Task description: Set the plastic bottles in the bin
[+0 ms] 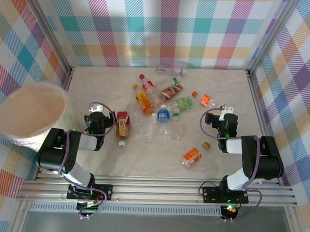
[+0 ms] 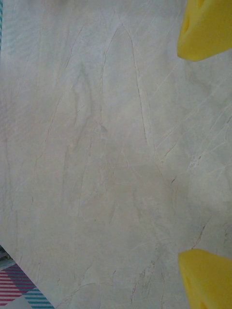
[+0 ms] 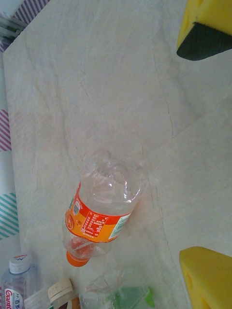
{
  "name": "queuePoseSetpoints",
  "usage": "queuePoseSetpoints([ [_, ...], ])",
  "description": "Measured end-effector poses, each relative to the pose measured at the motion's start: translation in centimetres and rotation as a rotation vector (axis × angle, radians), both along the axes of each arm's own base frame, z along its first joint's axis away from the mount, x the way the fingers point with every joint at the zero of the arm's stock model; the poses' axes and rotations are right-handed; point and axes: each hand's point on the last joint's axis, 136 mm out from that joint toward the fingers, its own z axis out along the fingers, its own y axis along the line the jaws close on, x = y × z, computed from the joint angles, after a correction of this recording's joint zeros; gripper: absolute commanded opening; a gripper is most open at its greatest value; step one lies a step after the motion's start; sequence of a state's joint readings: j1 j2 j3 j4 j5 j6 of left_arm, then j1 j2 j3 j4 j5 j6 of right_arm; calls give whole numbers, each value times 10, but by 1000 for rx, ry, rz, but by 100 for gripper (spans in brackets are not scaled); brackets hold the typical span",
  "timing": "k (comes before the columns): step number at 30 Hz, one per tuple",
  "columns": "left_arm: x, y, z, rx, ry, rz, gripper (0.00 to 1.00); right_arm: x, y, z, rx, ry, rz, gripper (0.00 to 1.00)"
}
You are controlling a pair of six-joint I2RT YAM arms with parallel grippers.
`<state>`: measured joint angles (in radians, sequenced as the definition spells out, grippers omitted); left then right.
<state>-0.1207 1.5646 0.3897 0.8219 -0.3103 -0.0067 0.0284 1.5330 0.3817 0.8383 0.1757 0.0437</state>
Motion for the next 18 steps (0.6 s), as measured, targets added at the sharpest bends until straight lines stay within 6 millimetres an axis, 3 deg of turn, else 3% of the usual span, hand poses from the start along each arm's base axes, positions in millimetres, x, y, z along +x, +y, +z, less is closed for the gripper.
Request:
queuePoseSetpoints([
  [4, 0, -1, -1, 0, 27, -7, 100, 0, 1, 0, 1, 0, 5, 100],
  [6, 3, -3, 8, -1, 40, -14, 100, -1, 4, 3, 3, -2, 16, 100],
  [10, 9, -5, 57, -16, -39, -22, 100, -5, 5, 19, 1, -5, 19, 100],
  [13, 7, -4, 93, -39, -104, -5, 100, -3, 3, 48, 15, -32, -3, 100],
  [18, 3, -10, 119, -102, -98, 32, 100, -6, -2, 88, 158, -15, -90, 100],
])
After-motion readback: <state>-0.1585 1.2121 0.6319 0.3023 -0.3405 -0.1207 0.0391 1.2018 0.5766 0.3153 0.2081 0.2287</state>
